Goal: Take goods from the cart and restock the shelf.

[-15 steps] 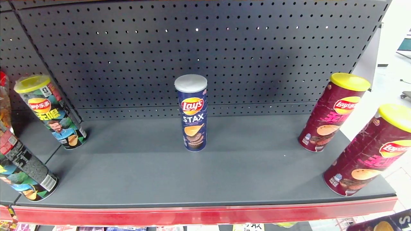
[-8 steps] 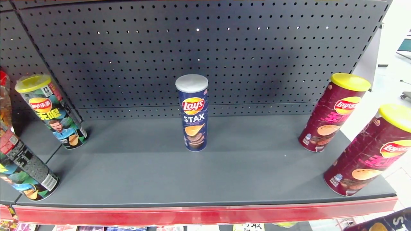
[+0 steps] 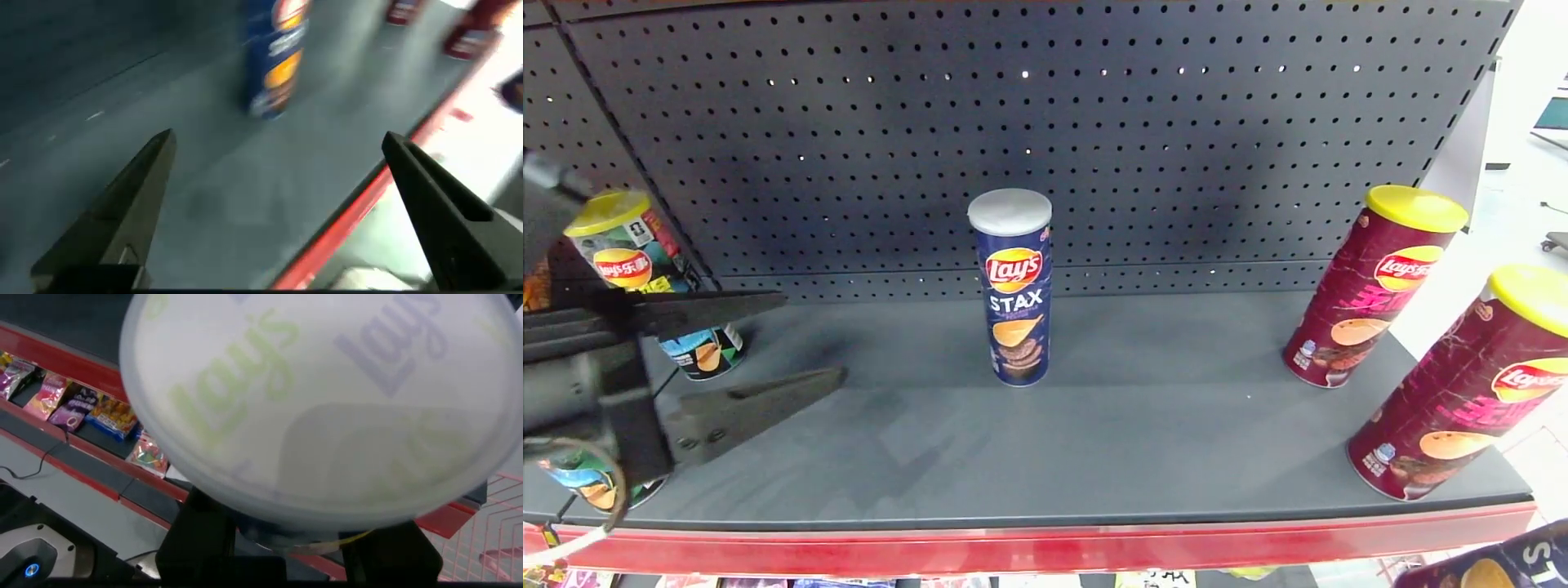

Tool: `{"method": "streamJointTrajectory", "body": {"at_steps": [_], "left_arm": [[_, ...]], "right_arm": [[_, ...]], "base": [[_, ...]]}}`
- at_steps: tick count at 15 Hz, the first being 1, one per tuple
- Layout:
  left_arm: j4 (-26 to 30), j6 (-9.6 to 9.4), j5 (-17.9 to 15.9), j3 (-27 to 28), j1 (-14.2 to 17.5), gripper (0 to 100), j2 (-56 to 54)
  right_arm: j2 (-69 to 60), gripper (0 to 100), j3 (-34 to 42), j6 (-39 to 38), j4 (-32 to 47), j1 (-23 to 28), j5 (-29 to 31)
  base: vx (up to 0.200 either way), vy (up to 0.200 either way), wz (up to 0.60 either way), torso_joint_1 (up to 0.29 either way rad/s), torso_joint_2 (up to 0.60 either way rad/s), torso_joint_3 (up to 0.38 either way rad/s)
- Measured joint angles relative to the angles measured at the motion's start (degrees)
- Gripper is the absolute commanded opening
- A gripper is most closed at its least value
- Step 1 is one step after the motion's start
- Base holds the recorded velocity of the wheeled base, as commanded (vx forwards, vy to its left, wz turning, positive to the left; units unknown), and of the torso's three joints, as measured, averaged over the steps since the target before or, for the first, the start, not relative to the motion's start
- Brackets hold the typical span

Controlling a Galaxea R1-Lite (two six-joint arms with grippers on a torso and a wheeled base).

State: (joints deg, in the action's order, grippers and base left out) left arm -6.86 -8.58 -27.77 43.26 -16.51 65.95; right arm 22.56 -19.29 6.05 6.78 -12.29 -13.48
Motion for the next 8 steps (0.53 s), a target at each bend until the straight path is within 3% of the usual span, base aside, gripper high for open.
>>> {"method": "streamJointTrajectory", "body": {"at_steps": [4,8], "left_arm": [[-6.11,-2.55,-2.50,9.16,-4.72,100,16.16],[-7.72,-2.94,-2.83,15.10,-6.42,100,25.03]], "right_arm": [[-0.18,0,-0.06,-0.15,-0.21,0.09,0.32],[-0.29,0,-0.66,-0.26,0.06,0.09,0.38]], "base": [[0.000,0.000,0.00,0.000,0.00,0.000],[0.000,0.000,0.00,0.000,0.00,0.000]]}}
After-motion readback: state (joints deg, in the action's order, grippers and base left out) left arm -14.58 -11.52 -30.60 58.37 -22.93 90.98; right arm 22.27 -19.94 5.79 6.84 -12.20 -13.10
